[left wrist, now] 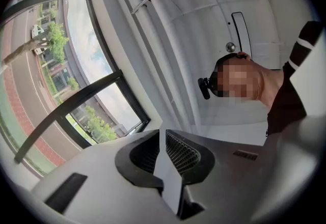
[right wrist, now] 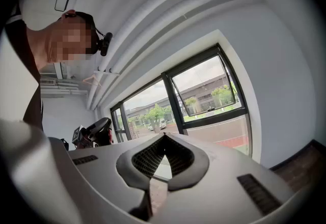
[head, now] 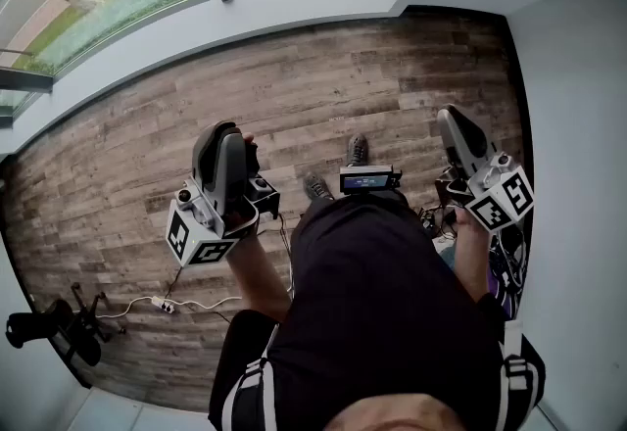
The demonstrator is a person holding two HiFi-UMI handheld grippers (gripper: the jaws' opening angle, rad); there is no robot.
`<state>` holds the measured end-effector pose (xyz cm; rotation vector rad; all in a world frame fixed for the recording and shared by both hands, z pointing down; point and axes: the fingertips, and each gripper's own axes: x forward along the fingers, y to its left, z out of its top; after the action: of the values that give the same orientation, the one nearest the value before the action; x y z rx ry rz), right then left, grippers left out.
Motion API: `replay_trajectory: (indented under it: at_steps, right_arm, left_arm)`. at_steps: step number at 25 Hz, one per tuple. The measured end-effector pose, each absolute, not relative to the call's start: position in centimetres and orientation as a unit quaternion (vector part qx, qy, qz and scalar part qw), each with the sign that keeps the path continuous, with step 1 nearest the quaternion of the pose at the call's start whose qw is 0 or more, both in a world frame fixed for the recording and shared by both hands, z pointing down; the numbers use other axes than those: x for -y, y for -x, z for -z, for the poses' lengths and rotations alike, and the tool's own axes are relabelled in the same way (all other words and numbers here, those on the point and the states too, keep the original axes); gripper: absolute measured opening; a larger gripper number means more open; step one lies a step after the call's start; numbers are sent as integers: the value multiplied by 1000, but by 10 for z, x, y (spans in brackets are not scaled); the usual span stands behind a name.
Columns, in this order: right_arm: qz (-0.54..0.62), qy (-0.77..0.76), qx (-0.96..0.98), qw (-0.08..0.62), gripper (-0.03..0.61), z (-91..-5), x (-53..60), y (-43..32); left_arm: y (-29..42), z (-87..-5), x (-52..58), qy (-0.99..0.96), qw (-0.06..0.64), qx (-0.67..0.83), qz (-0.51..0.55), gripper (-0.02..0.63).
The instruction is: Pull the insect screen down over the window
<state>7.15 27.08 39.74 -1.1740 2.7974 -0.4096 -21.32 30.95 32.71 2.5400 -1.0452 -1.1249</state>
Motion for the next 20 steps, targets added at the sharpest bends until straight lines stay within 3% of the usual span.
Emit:
replay_trajectory:
  at_steps: [20]
  right_arm:
    - [140,395,-907,33,6,-400,-257,-71]
  left_arm:
    - [216,-340,-296,-852,104,357,368,31]
